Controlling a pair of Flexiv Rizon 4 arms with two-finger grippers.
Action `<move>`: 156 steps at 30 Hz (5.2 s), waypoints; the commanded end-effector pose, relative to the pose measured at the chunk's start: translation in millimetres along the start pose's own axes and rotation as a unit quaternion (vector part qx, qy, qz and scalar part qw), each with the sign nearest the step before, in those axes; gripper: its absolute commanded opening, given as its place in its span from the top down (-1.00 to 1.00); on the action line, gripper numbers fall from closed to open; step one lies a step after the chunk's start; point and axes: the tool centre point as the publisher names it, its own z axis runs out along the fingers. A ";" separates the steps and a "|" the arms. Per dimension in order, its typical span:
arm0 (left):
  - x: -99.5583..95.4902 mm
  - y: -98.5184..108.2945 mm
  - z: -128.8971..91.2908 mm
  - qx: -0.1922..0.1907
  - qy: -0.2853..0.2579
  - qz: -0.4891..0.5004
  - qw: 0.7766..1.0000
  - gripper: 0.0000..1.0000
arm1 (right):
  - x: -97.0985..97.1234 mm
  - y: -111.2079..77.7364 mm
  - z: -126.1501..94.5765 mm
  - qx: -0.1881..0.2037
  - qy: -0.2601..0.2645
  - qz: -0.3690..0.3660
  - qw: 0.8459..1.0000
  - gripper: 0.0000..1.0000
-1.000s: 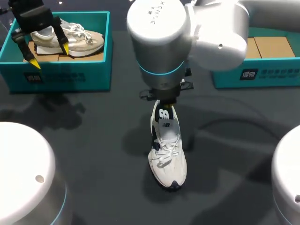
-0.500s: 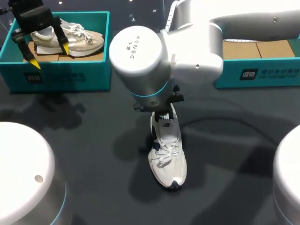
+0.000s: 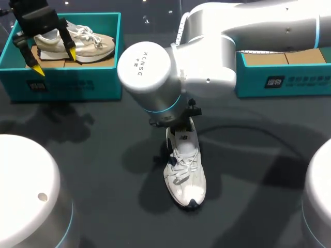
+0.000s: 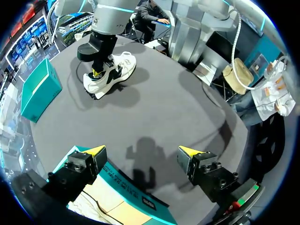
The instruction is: Take the shoe out of the shoebox, open the shoe tongue, remove and reinsert the insole, then place the shoe into the shoebox
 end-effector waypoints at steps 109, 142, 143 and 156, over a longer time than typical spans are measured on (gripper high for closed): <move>0.6 0.0 -0.3 -0.001 0.000 0.000 1.000 -1.00 | -7.8 -30.4 -28.6 0.190 0.117 -0.068 0.972 0.31; 0.6 0.0 -0.3 -0.001 0.000 0.000 1.000 -1.00 | -3.1 -37.9 -16.3 0.212 0.137 -0.061 0.966 -0.77; 0.6 0.0 -0.3 -0.001 0.000 0.000 1.000 -1.00 | -3.7 -38.9 -16.9 0.212 0.137 -0.060 0.966 -0.86; 0.6 0.0 -0.3 -0.001 0.000 0.000 1.000 -1.00 | -11.7 -47.8 -30.0 0.197 0.136 -0.045 0.970 -1.00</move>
